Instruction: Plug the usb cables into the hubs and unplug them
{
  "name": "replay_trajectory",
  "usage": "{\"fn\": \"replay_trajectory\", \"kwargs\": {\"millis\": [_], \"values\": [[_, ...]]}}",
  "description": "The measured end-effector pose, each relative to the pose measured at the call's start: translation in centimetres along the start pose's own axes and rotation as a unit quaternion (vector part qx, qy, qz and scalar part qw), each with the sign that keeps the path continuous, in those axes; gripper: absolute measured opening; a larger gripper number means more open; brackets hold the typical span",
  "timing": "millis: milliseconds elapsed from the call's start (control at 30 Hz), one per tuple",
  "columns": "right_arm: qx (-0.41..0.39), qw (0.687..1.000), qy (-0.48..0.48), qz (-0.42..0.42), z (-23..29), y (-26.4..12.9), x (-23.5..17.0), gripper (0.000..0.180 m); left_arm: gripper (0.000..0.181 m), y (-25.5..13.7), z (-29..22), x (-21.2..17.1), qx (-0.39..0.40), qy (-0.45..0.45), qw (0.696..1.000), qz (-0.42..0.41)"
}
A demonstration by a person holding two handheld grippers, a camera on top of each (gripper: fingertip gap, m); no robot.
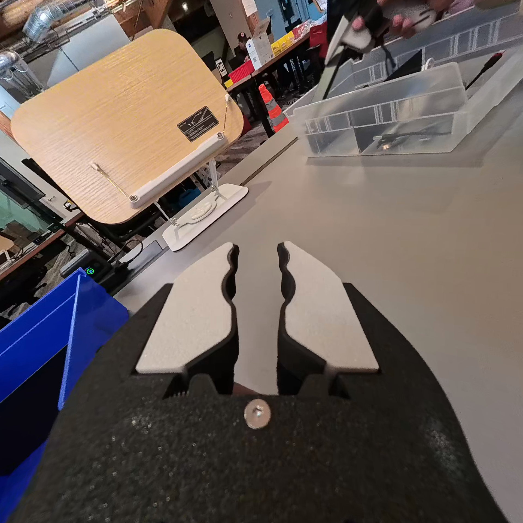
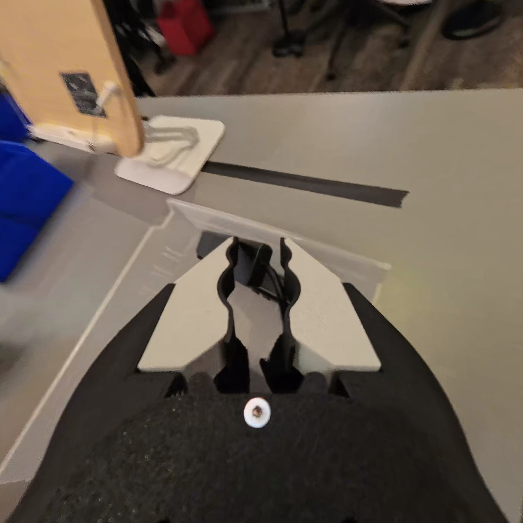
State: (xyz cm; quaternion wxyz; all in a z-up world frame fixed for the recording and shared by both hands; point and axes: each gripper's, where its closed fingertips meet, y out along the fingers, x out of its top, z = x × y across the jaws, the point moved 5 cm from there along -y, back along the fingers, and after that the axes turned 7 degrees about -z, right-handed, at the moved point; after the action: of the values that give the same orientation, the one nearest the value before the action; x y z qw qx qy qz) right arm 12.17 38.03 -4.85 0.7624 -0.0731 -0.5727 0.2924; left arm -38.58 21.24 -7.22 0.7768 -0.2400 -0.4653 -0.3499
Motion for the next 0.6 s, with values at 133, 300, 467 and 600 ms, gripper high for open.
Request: {"fn": "replay_trajectory", "kwargs": {"millis": [133,300,467,600], "values": [[-0.093,0.994,-0.053,0.032,-0.7,-1.2,-0.2,0.054,0.027,0.1,0.2,-0.4,-0.001,-0.027,1.000,0.015],[-0.120,0.985,-0.121,-0.019,3.0,-5.0,1.5,0.061,0.028,-0.2,0.9,-1.1,-0.023,-0.191,0.981,0.031],[-0.110,0.963,-0.196,-0.149,12.1,-10.8,-2.6,0.060,0.028,-4.8,4.0,-0.4,0.049,-0.273,0.961,0.020],[-0.176,0.944,-0.192,-0.202,16.1,-13.8,-11.0,0.046,0.028,-10.0,7.0,-1.1,0.140,-0.250,0.957,0.043]]}}
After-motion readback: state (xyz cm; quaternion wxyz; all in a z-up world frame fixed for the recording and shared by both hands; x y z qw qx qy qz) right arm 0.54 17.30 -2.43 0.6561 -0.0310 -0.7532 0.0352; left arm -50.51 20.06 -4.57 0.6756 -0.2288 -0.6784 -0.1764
